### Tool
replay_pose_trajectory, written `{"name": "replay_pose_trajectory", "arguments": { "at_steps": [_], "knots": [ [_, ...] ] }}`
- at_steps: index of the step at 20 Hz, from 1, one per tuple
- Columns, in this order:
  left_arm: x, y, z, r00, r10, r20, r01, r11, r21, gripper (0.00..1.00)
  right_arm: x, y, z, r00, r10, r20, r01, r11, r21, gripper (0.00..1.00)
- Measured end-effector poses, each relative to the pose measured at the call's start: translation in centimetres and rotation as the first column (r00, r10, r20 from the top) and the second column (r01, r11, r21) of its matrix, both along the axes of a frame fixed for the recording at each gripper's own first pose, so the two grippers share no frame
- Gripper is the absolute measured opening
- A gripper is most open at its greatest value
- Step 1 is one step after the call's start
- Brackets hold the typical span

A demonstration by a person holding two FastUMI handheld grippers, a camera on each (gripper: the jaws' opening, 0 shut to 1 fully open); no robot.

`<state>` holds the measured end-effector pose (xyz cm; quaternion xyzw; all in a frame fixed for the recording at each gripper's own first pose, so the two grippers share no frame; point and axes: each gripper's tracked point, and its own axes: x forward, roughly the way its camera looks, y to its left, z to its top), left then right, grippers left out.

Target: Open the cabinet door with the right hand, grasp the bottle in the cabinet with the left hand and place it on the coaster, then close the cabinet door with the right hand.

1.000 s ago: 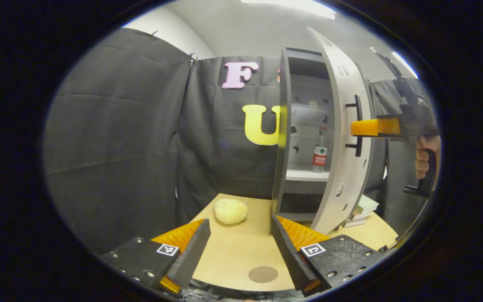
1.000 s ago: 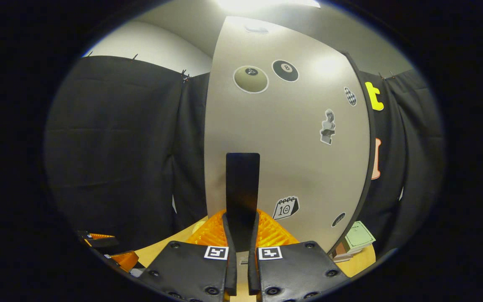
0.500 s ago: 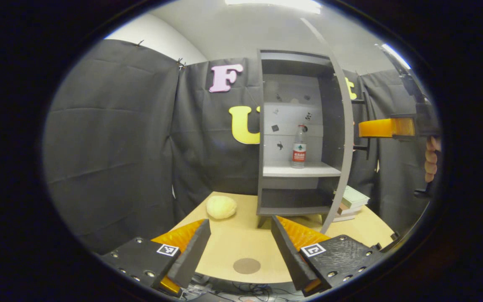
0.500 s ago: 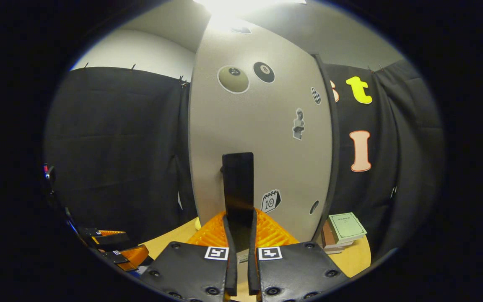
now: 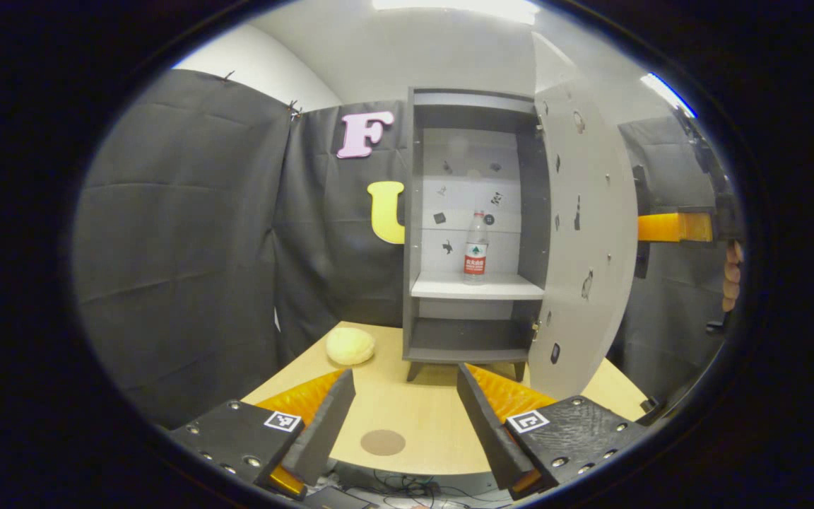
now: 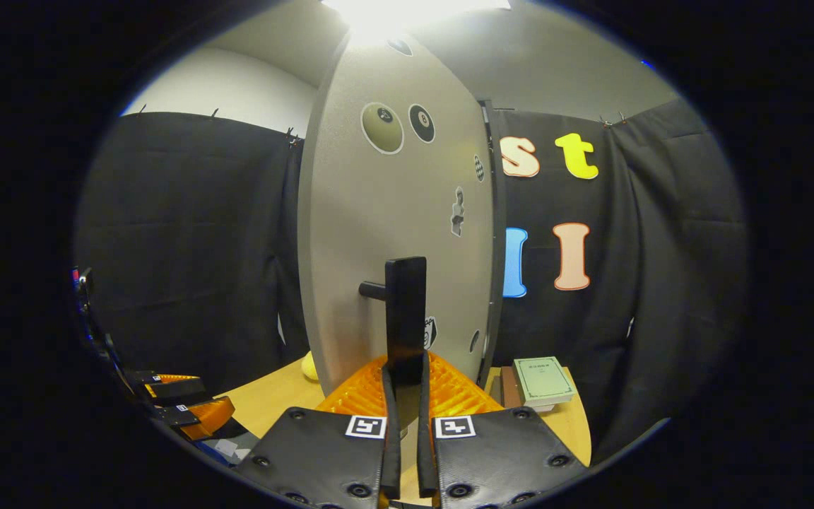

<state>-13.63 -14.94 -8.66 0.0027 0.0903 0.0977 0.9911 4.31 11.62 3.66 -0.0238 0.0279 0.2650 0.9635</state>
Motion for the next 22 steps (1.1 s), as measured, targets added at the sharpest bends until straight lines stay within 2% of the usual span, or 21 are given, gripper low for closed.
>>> {"name": "replay_pose_trajectory", "arguments": {
  "at_steps": [2,3,5,7,8,9,11,13,14,15,17,18,19,20,21,22],
  "knots": [
    [-0.1,-0.9,-0.1,1.0,-0.008,-0.01,0.008,1.0,0.015,0.87,0.1,-1.2,0.2,1.0,-0.013,0.002,0.013,1.0,0.003,0.06],
    [0.2,-1.5,0.0,1.0,-0.011,-0.015,0.011,1.0,0.022,0.87,0.1,-1.9,0.2,1.0,-0.017,0.005,0.017,1.0,0.006,0.1],
    [0.7,-2.8,-0.4,1.0,-0.02,-0.02,0.02,0.999,0.03,0.87,0.5,-3.4,0.1,0.999,-0.039,0.008,0.039,0.999,0.02,0.1],
    [0.9,-3.9,-0.8,0.999,-0.033,-0.027,0.034,0.999,0.033,0.87,1.0,-5.1,0.1,0.997,-0.08,0.017,0.079,0.996,0.032,0.1],
    [1.1,-4.6,-1.0,0.998,-0.044,-0.033,0.045,0.999,0.029,0.87,1.3,-6.0,0.1,0.994,-0.108,0.016,0.107,0.994,0.039,0.05],
    [1.5,-5.2,-1.3,0.997,-0.061,-0.039,0.062,0.998,0.019,0.87,1.5,-6.7,0.1,0.991,-0.136,0.004,0.135,0.989,0.058,0.09],
    [2.7,-6.6,-1.8,0.993,-0.107,-0.046,0.107,0.994,0.006,0.87,1.3,-6.7,0.0,0.992,-0.126,-0.018,0.127,0.988,0.085,0.06],
    [4.6,-7.5,-2.1,0.987,-0.149,-0.052,0.15,0.989,0.01,0.88,1.1,-6.6,0.1,0.994,-0.108,-0.003,0.108,0.991,0.082,0.09],
    [5.7,-7.5,-2.3,0.985,-0.164,-0.053,0.165,0.986,0.009,0.87,1.1,-6.8,0.1,0.993,-0.12,0.017,0.119,0.991,0.064,0.09],
    [6.8,-7.5,-2.2,0.983,-0.18,-0.049,0.18,0.984,0.001,0.92,1.2,-6.9,0.0,0.989,-0.139,0.039,0.138,0.99,0.04,0.09],
    [8.8,-7.5,-2.0,0.976,-0.216,-0.04,0.215,0.976,-0.027,0.9,0.6,-7.0,-0.3,0.985,-0.161,0.062,0.16,0.987,0.019,0.09],
    [9.7,-7.0,-1.8,0.972,-0.231,-0.036,0.23,0.973,-0.038,0.88,0.3,-7.1,-0.4,0.983,-0.172,0.06,0.171,0.985,0.025,0.09],
    [10.6,-6.4,-1.5,0.969,-0.244,-0.03,0.243,0.969,-0.041,0.92,-0.2,-7.5,-0.3,0.981,-0.187,0.055,0.184,0.982,0.043,0.09],
    [11.3,-5.5,-1.2,0.967,-0.255,-0.027,0.254,0.967,-0.038,0.92,-0.6,-7.7,-0.3,0.978,-0.204,0.049,0.2,0.977,0.067,0.05],
    [12.4,-4.7,-1.0,0.963,-0.266,-0.026,0.266,0.963,-0.034,0.92,-0.8,-7.8,-0.3,0.972,-0.231,0.039,0.227,0.97,0.09,0.09],
    [13.4,-4.0,-1.0,0.959,-0.281,-0.026,0.28,0.959,-0.033,0.92,-1.0,-7.8,-0.5,0.966,-0.257,0.024,0.253,0.962,0.107,0.08]
  ]
}}
